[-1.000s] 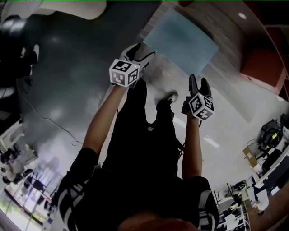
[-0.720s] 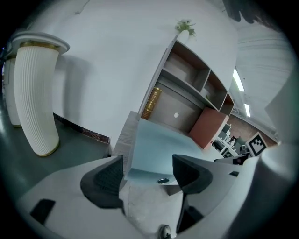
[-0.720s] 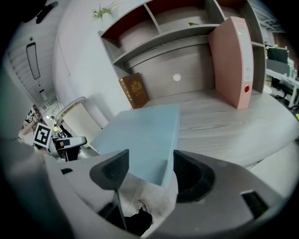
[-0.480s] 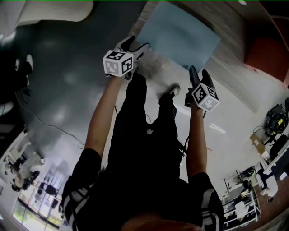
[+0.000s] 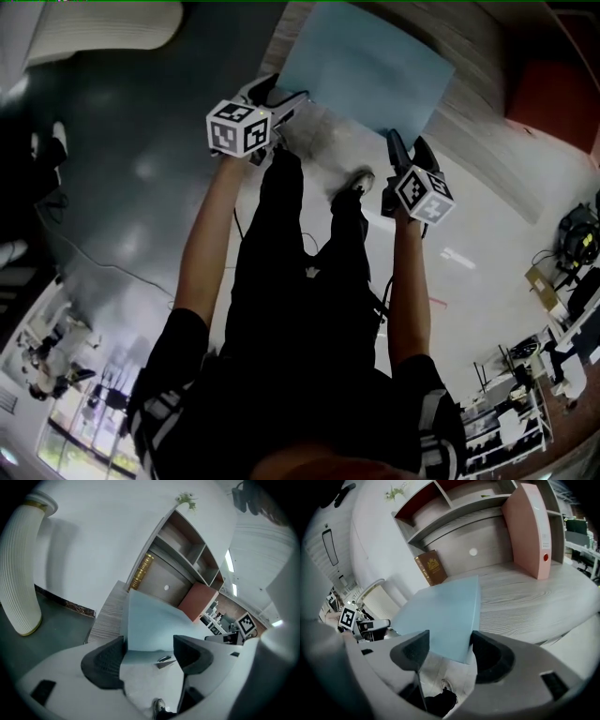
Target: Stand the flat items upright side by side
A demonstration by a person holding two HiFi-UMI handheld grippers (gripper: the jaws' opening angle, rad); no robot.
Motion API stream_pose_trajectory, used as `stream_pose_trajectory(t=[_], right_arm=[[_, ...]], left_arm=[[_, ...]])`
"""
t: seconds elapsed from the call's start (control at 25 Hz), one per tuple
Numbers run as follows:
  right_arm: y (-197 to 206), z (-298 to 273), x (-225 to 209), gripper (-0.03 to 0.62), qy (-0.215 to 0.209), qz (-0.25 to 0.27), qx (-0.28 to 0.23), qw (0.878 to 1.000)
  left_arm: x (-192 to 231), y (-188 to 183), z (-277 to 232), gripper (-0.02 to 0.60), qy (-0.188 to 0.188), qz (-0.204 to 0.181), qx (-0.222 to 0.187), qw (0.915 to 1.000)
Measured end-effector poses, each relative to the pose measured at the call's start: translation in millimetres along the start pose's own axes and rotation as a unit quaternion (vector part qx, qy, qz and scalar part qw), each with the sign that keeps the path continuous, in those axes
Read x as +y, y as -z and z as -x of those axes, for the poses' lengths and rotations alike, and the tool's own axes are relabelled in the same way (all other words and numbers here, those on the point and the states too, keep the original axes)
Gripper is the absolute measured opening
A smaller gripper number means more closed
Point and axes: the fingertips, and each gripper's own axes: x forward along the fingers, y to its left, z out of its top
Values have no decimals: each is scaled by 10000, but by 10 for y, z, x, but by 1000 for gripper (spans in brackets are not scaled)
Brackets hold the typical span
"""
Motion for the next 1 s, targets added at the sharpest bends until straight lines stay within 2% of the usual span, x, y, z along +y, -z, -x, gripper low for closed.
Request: stream_pose_trajectory(t=[0.2,0.52,0.84,1.0], right_arm=[[-56,225,-193,298,71,-80,-90,9999],[-25,729,-840,299,301,-304,-198,9989],[65,1064,-1563,299,416,-396,-307,9979],[94,1079,-1803,299,479,-404,-360,9974]], left_arm=[[-305,-1,-23,325,162,-84,-81,9998],[-1035,119,-309,324,461,29,-100,9989],[-1693,425,-663,325,835,-99,195,9963],[-1814,598,-831,325,753,-170,434,9961]])
